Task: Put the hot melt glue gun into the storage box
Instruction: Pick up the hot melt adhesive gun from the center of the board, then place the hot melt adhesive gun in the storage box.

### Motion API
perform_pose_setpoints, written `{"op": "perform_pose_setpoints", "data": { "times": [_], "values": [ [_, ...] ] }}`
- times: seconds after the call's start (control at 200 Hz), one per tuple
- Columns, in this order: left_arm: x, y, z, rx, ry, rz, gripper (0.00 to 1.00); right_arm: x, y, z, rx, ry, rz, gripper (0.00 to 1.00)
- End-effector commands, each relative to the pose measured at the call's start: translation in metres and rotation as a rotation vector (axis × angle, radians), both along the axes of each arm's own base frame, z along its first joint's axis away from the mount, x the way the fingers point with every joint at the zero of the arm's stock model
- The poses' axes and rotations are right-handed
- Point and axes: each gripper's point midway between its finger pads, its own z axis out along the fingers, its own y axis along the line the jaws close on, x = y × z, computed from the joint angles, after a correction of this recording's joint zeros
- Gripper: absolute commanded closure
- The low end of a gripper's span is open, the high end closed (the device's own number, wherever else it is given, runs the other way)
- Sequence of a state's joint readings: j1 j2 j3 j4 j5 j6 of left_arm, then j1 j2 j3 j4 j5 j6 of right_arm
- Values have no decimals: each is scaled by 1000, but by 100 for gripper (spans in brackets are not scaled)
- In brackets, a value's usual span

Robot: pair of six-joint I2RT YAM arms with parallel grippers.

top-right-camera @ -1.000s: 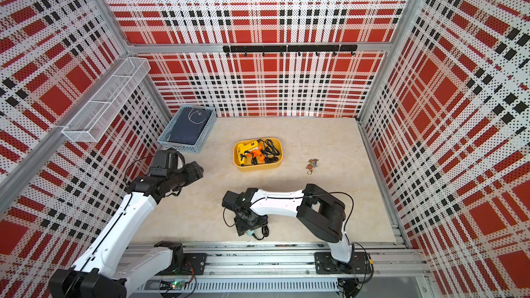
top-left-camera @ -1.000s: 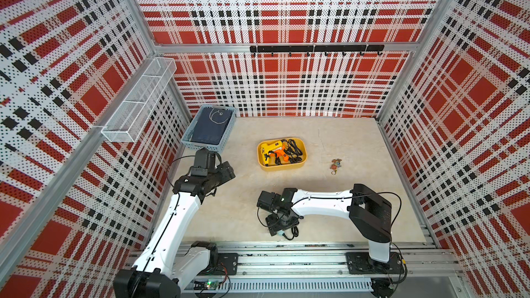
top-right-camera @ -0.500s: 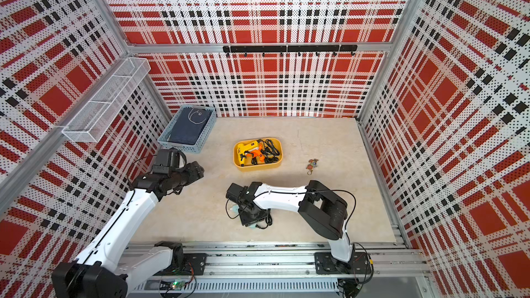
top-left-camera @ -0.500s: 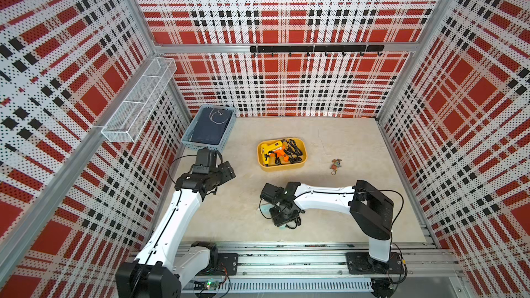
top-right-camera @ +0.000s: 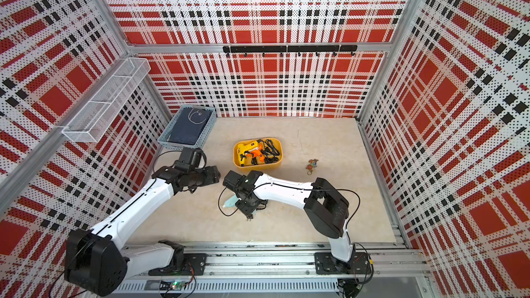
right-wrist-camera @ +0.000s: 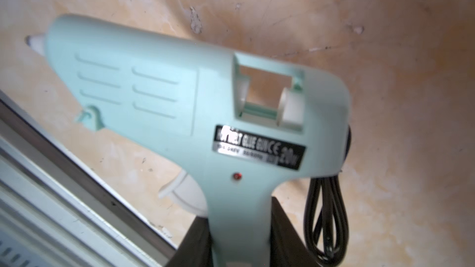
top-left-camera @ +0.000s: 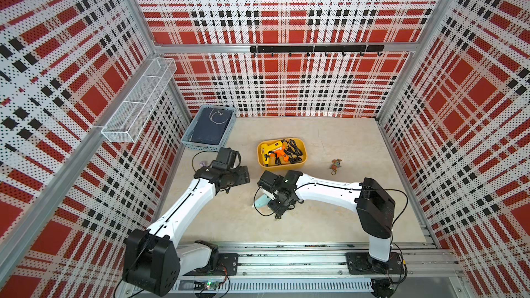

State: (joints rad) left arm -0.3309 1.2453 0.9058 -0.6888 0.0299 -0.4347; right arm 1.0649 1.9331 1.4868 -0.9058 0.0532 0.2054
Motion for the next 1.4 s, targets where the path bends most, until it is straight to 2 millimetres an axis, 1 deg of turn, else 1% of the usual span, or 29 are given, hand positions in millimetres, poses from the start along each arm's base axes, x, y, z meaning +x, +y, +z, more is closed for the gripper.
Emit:
{"op": "perform_pose_setpoints", "data": {
  "times": [0.0, 0.07, 0.16, 0.185, 0.306, 0.391, 0.466, 0.516, 0.586, 0.717, 0.777, 0.817, 0.922, 0.997, 1.042, 1.147, 1.258, 1.333, 1.393],
  "values": [
    [-7, -13, -3, 18, 5, -100, 22, 40, -2, 4, -11, -120, 107, 67],
    [-11, -23, -5, 1, 15, -131, 22, 54, 0, 9, 30, -159, 151, 67],
    [-16, -31, -10, 0, 30, -191, 22, 65, -1, 6, 66, -179, 206, 67],
    [-17, -32, -11, -2, 35, -196, 21, 65, -2, 2, 68, -171, 226, 67],
    [-23, -35, -22, -15, 76, -213, 21, 71, -10, -17, 70, -128, 296, 75],
    [-25, -41, -27, -25, 94, -237, 21, 78, -15, -25, 70, -99, 317, 77],
    [-27, -50, -28, -34, 100, -273, 21, 83, -17, -23, 93, -91, 323, 77],
    [-28, -59, -28, -35, 101, -310, 21, 85, -18, -19, 115, -86, 328, 77],
    [-32, -76, -23, -32, 85, -381, 21, 83, -20, -14, 139, -77, 345, 77],
    [-45, -108, -10, -3, 32, -513, 19, 78, -28, -6, 176, -41, 373, 78],
    [-49, -118, -5, 24, 3, -554, 18, 74, -30, -1, 200, -22, 380, 78],
    [-49, -122, -2, 44, -17, -567, 18, 71, -29, 3, 219, -9, 388, 78],
    [-40, -129, 10, 102, -80, -583, 18, 62, -31, 10, 247, 17, 402, 78],
    [-36, -134, 14, 138, -108, -603, 18, 56, -32, 13, 260, 32, 411, 78],
    [-36, -135, 13, 171, -108, -621, 19, 53, -33, 15, 265, 39, 413, 79],
    [-38, -131, 6, 263, -101, -654, 19, 47, -36, 19, 276, 49, 421, 79],
    [-42, -127, 2, 307, -84, -698, 21, 46, -40, 23, 279, 50, 419, 79],
    [-49, -127, -1, 328, -68, -745, 23, 46, -44, 24, 275, 47, 417, 79],
    [-51, -130, 2, 323, -69, -767, 23, 46, -46, 24, 271, 47, 415, 79]
  ]
}}
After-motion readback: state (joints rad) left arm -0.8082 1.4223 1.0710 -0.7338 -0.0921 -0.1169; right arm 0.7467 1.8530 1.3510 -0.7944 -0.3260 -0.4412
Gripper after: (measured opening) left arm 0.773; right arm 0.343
